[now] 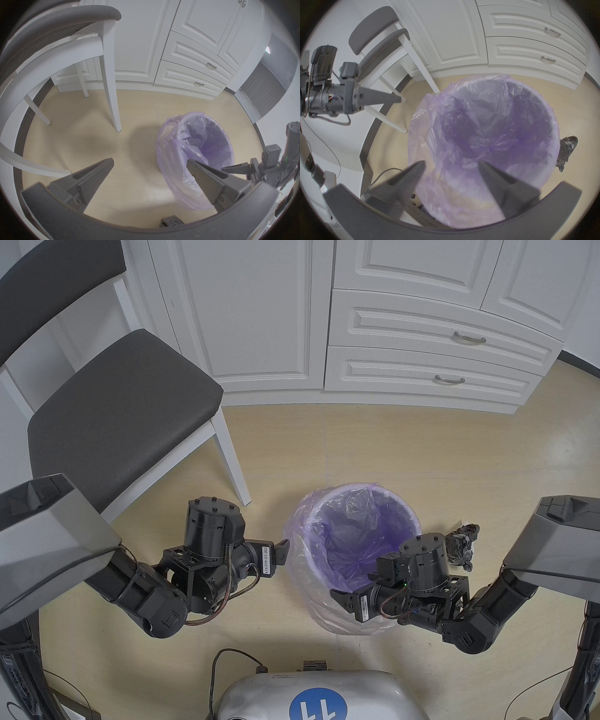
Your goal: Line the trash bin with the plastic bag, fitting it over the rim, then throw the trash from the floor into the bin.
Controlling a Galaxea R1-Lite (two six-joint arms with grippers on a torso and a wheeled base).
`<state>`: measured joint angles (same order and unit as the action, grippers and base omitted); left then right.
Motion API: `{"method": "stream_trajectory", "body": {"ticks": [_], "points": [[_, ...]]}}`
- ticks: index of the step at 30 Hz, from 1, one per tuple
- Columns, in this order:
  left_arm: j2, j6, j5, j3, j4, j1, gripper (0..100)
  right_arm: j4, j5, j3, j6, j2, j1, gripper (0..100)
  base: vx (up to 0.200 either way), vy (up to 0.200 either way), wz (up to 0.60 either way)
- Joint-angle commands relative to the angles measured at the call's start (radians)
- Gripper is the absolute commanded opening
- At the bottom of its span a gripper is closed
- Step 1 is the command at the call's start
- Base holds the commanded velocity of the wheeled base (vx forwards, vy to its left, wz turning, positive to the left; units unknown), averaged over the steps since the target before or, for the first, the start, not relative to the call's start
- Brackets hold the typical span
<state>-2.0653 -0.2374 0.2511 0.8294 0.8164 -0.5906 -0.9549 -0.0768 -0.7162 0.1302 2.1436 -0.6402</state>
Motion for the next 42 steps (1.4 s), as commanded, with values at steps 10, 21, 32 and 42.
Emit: {"method": "stream_trajectory", "body": {"ticks": [10,21,32,42], "points": [[0.002,-0.002,0.001,-0.010,0.010,0.000,100,0.001,0.015,-0.069,0.014,-0.011,0.083,100,0.000,0.000,0.00],[-0.024,0.000,-0.001,0.004,0.043,-0.012,100,-0.053,-0.061,-0.161,0.032,0.177,0.091,0,0.000,0.000,0.00],[-0.121,0.006,-0.001,0.096,0.030,-0.038,100,-0.097,-0.061,-0.071,-0.004,0.147,0.033,0,0.000,0.000,0.00],[-0.210,0.006,-0.001,0.160,0.026,0.020,100,-0.131,-0.061,-0.058,-0.015,0.147,0.033,0,0.000,0.000,0.00]]}}
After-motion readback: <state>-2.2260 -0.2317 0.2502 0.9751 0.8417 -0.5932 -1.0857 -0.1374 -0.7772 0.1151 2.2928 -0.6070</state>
